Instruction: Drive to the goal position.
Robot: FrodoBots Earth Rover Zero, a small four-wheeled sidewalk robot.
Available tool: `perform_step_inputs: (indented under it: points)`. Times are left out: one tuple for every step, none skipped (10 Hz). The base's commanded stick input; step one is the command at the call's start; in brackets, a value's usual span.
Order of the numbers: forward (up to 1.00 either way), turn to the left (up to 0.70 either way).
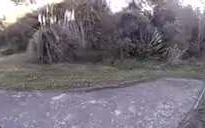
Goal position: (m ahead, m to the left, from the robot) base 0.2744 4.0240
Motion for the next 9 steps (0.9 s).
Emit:
perform_step_inputs:
  points:
    - [0.7, 0.35]
    - [0.7, 0.35]
    - [0.7, 0.35]
    - [0.7, 0.35]
    - [0.7, 0.35]
    - [0.7, 0.35]
    - [0.7, 0.35]
    - [0.7, 0.35]
    - [0.7, 0.35]
